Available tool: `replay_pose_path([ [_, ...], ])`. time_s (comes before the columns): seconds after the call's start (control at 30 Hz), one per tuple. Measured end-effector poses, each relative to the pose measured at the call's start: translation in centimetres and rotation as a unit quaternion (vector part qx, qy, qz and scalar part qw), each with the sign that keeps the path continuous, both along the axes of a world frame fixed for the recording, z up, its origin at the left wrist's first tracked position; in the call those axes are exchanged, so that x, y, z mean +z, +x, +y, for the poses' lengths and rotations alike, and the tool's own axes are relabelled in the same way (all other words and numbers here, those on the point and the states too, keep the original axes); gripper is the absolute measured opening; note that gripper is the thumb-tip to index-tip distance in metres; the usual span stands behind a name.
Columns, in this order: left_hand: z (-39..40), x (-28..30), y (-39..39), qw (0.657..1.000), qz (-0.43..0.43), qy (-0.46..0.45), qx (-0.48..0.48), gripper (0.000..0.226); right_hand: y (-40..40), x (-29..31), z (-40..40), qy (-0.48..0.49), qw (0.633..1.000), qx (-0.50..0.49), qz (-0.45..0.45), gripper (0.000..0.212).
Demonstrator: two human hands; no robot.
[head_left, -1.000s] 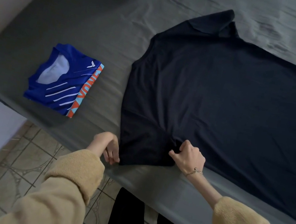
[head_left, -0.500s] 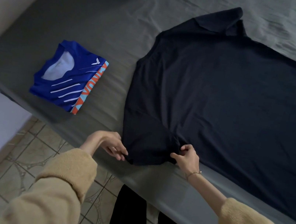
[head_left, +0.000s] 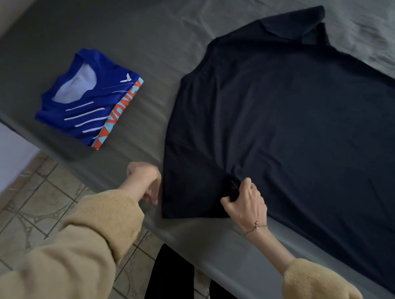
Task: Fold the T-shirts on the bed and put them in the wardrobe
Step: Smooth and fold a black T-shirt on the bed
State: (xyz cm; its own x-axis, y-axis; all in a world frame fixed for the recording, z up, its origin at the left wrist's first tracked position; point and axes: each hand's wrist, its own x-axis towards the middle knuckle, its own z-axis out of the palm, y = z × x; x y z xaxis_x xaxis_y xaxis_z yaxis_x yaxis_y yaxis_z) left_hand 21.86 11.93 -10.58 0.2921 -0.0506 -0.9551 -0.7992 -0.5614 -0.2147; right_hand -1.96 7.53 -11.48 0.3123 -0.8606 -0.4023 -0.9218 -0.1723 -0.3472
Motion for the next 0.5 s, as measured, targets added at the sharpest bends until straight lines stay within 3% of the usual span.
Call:
replay_pose_path([
  [0.07, -0.7, 0.5, 0.3, 0.991, -0.1, -0.081, -0.041, 0.015, -0.1, -0.5, -0.5, -0.067, 0.997, 0.042, -0.027, 0.027],
  [0.17, -1.7, 0.6, -0.2, 0.936, -0.223, -0.271, -0.031, 0.028, -0.2, -1.0, -1.4, -0.138, 0.978, 0.148, -0.054, 0.023],
  [0.23, -2.3, -0.2, -0.7, 0.887, -0.221, -0.405, -0.025, 0.03, 0.0, -1.2, -1.7, -0.129, 0.971, 0.198, -0.041, 0.018],
  [0.3, -2.9, -1.1, -1.2, 0.853, -0.165, -0.493, -0.049, 0.026, 0.4, -1.3, -2.4, -0.088, 0.981, 0.17, -0.026, 0.011],
  [0.4, -4.3, -2.0, -2.0, 0.809, -0.131, -0.57, -0.066, 0.021, 0.8, -2.0, -4.2, -0.076, 0.992, 0.091, -0.045, 0.006],
  [0.5, -6.6, -2.6, -1.8, 0.788, -0.177, -0.59, -0.003, 0.023, 1.0, -2.5, -6.7, -0.121, 0.989, 0.049, -0.076, 0.016],
])
